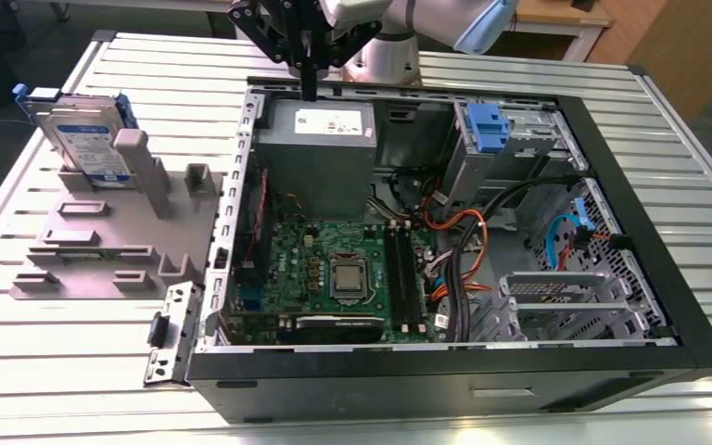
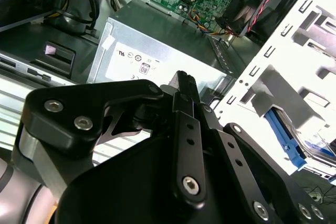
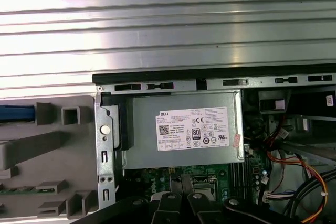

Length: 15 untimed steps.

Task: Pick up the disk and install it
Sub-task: 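Reach for the disk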

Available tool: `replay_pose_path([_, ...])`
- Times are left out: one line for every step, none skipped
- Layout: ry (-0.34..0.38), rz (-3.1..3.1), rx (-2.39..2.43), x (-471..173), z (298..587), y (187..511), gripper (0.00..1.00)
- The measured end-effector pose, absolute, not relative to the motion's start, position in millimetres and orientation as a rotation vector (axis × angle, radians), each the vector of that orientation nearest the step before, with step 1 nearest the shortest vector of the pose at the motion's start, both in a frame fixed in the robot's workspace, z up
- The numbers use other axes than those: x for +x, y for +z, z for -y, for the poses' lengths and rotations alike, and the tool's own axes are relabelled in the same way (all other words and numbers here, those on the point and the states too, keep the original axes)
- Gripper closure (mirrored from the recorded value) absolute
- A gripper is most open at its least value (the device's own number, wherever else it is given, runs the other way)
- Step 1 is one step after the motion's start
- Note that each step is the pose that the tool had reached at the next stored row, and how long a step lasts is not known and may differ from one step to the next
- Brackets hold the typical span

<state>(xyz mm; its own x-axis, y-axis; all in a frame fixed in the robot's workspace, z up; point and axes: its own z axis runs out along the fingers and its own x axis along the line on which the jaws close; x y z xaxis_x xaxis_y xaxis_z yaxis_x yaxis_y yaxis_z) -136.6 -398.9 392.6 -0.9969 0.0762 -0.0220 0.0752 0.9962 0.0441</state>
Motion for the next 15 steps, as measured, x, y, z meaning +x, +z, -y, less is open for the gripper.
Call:
replay_pose_path([0.068, -3.115, 0.118, -136.7, 398.9, 392.5, 0.89])
replay_pose_path([0.067, -3.115, 0.118, -136.8, 398.9, 392.5, 0.89])
replay_pose_path([0.068, -3.115, 0.118, -137.2, 398.9, 392.5, 0.89])
replay_pose_path([0.068, -3.115, 0.118, -137.3, 398.9, 392.5, 0.89])
replay_pose_path([0.068, -3.115, 0.118, -137.4, 398.9, 392.5, 0.89])
replay_pose_path([0.068, -3.115, 0.118, -137.8, 398.9, 392.5, 0.89])
replay_pose_path([0.068, -3.115, 0.118, -138.2, 398.9, 392.5, 0.89])
replay_pose_path([0.068, -3.115, 0.118, -138.5, 398.9, 392.5, 0.89])
replay_pose_path([0.068, -3.115, 0.118, -138.9, 398.9, 392.4, 0.89])
replay_pose_path([0.068, -3.115, 0.118, -139.5, 399.0, 392.5, 0.89])
replay_pose_path([0.068, -3.115, 0.118, -140.0, 398.9, 392.4, 0.89])
replay_pose_path([0.068, -3.115, 0.118, -140.5, 398.9, 392.4, 0.89])
replay_pose_path([0.068, -3.115, 0.118, -140.8, 398.9, 392.4, 0.89])
replay_pose_path([0.067, -3.115, 0.118, -141.0, 398.9, 392.4, 0.89])
replay_pose_path([0.068, -3.115, 0.118, -141.2, 398.9, 392.4, 0.89])
